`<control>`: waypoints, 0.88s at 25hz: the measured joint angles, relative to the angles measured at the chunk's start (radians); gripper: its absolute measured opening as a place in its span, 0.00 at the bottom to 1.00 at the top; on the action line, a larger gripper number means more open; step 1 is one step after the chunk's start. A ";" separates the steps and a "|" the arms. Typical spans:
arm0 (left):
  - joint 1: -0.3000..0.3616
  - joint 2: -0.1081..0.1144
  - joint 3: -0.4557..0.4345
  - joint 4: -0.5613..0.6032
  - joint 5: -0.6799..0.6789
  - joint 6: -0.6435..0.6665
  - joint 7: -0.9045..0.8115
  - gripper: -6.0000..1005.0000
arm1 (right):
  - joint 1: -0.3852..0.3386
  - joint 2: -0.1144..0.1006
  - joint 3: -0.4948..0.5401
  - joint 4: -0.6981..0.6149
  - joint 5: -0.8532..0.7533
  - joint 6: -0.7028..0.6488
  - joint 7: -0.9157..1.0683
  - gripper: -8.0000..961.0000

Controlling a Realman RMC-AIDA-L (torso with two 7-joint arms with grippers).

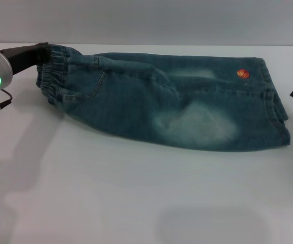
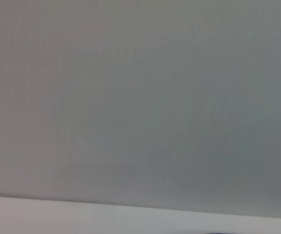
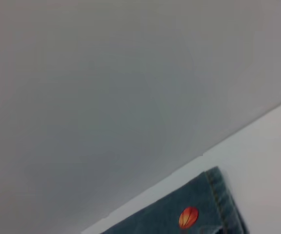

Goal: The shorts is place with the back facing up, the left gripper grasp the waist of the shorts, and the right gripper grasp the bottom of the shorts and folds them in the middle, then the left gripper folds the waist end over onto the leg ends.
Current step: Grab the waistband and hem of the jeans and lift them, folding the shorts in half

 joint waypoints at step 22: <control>-0.009 0.000 0.000 0.007 0.000 -0.003 0.008 0.05 | 0.022 0.006 -0.001 -0.086 0.004 0.020 -0.007 0.51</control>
